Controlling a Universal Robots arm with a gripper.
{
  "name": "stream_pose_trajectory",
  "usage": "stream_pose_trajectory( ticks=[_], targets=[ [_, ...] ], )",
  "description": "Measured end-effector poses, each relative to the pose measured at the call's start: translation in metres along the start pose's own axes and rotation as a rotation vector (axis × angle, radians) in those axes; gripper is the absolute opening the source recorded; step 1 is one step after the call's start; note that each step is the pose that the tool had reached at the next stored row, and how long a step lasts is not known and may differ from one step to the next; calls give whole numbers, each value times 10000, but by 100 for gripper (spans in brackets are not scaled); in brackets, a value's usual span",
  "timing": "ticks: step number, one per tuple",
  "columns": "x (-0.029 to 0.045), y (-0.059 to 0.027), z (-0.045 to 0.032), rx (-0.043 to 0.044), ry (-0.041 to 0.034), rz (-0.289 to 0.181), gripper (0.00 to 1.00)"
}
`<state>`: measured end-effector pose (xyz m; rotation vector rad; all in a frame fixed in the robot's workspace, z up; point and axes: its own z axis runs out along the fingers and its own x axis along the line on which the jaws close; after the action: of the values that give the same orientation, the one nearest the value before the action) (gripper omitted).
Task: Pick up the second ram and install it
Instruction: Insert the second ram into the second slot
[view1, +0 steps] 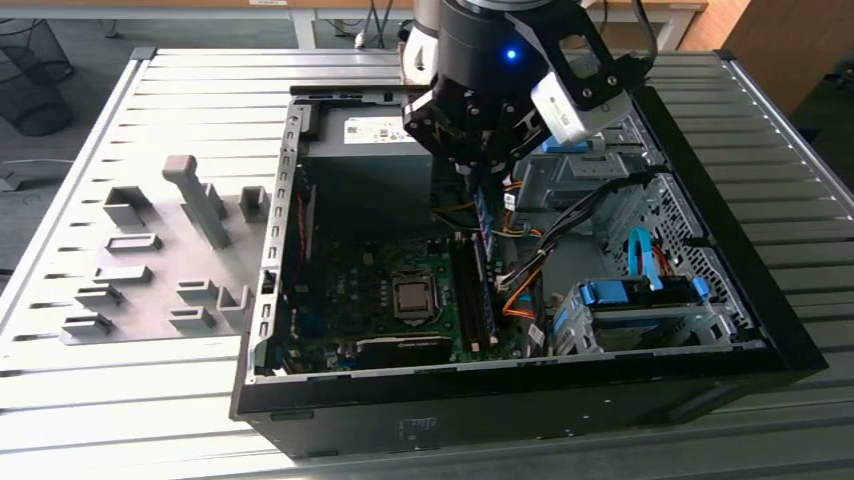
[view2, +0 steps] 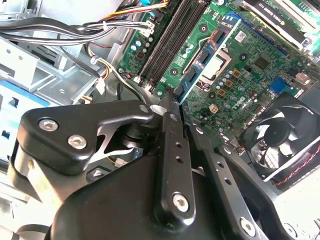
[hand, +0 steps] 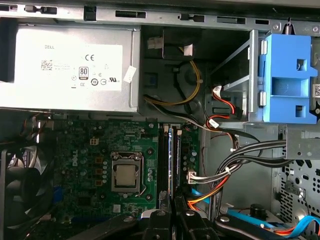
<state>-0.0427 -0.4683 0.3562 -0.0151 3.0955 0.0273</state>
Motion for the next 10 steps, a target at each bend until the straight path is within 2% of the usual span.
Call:
stream_pose_trajectory(
  ticks=[4,10],
  targets=[
    [-1,-3,14,-16,7,-343,14],
    [-1,-3,20,-15,7,-346,14]
  ],
)
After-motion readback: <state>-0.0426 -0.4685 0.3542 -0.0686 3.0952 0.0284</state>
